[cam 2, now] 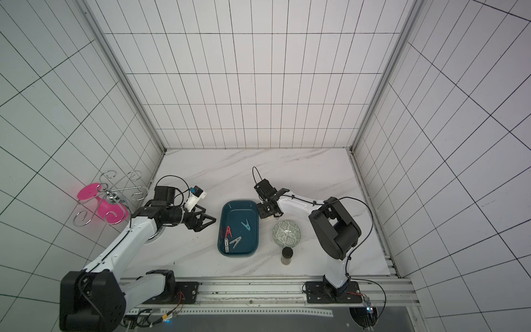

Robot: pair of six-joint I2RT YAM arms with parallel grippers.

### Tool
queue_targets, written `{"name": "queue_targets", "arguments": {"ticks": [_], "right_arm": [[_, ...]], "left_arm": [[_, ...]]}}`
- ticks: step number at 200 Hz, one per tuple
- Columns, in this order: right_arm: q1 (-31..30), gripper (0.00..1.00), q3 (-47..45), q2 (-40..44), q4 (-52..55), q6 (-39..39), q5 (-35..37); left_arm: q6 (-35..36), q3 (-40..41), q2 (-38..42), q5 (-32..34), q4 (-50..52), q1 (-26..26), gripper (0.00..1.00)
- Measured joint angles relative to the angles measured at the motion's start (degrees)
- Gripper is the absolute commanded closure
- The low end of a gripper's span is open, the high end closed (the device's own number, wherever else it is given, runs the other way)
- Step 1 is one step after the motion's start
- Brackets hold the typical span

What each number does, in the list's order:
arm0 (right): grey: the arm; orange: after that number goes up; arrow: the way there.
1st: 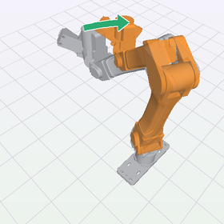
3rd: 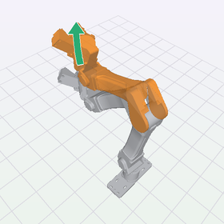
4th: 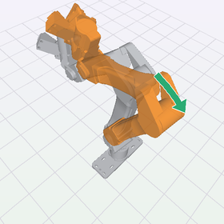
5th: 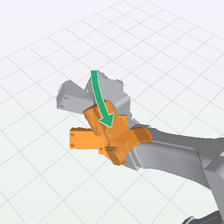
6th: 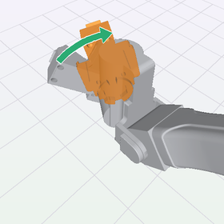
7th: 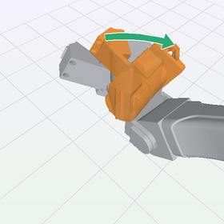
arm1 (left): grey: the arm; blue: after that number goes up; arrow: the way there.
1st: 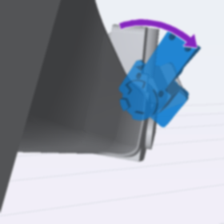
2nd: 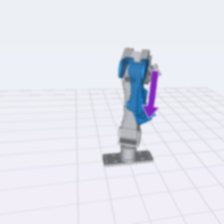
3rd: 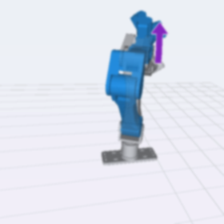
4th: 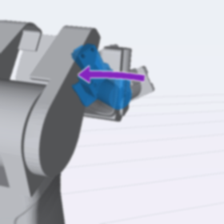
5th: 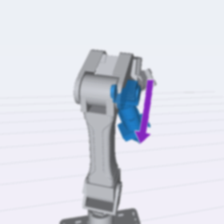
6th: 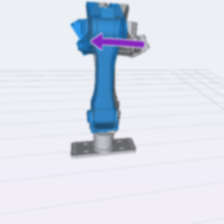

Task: Take the clothespins out of the storage box
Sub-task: Place the clothespin at the center of the board.

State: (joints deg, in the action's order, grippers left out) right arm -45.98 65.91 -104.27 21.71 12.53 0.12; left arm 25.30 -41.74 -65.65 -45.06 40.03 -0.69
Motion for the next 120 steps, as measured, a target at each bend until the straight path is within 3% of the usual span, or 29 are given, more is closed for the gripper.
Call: {"name": "queue_targets", "arguments": {"ticks": [37, 120], "right_arm": [[0.0, 0.66, 0.0, 1.0, 0.3, -0.1, 0.6], [-3.5, 0.65, 2.4, 8.5, 6.9, -3.1, 1.1]], "left_arm": [[0.1, 0.0, 0.0, 0.0, 0.2, 0.0, 0.05], [1.1, 0.0, 0.1, -1.2, 1.6, 0.0, 0.05]]}}
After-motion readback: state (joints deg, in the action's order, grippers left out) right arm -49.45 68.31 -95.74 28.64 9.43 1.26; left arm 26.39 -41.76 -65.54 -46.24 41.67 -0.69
